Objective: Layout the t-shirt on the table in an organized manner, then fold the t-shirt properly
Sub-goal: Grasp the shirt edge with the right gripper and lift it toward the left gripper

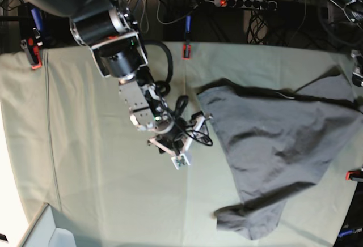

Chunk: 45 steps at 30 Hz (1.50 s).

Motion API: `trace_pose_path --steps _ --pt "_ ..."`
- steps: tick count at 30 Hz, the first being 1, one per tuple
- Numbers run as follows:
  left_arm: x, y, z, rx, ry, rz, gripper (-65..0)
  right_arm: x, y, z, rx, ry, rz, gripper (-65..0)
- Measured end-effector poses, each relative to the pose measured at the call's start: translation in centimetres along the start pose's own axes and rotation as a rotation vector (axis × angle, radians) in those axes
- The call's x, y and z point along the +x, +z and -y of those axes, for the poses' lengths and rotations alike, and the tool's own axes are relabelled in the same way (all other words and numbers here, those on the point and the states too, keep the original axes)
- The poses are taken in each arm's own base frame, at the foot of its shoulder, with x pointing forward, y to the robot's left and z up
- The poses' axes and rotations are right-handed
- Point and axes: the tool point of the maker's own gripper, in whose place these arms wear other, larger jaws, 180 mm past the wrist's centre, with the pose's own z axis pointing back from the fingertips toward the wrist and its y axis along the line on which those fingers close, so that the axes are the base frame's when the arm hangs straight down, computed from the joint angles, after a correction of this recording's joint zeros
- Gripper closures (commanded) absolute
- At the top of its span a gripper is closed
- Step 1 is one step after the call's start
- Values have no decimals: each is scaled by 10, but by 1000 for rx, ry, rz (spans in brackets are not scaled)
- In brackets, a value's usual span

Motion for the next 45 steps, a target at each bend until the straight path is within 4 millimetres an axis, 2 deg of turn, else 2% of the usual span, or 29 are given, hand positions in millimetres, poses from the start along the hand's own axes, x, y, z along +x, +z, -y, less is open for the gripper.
trace_pose_path --steps 2,5,9,11,18,20,22,25,29,30,33,38,42,45 --pt "-9 -3 2 8 -1 -16 -384 -4 1 -8 35 -5 9 -431" --pt "-14 -11 10 16 -10 -31 -384 -12 5 -33 143 -24 25 -430" --pt "-29 -26 19 3 23 -74 -383 -21 7 -40 160 -17 26 -430" --pt "-37 -29 17 5 36 -94 -383 -27 7 -53 188 16 12 -430" --pt "-35 -32 22 -3 45 -92 -380 -40 10 -81 250 66 12 -423" --pt "-35 -32 24 -8 47 -91 -380 -45 11 -92 275 83 20 -386" --pt "-34 -33 25 -9 47 -89 -380 -47 13 -97 284 74 36 -316" --pt "-35 -32 24 -7 46 -90 -379 -50 13 -97 284 73 28 -198" --pt "-32 -34 29 -17 50 -85 -379 -52 13 -97 283 76 10 0" --pt "-32 -35 31 -20 48 -84 -379 -56 16 -100 285 76 0 0" --pt "-33 -35 31 -19 48 -87 -379 -65 31 -116 297 52 16 0" --pt "-32 -35 31 -20 50 -86 -379 -90 80 -140 296 -6 48 0" --pt "-29 -34 31 -20 48 -81 -379 -73 106 -153 293 -29 136 0" --pt "-21 -33 31 -23 42 -72 -379 -78 120 -185 358 -20 141 0"
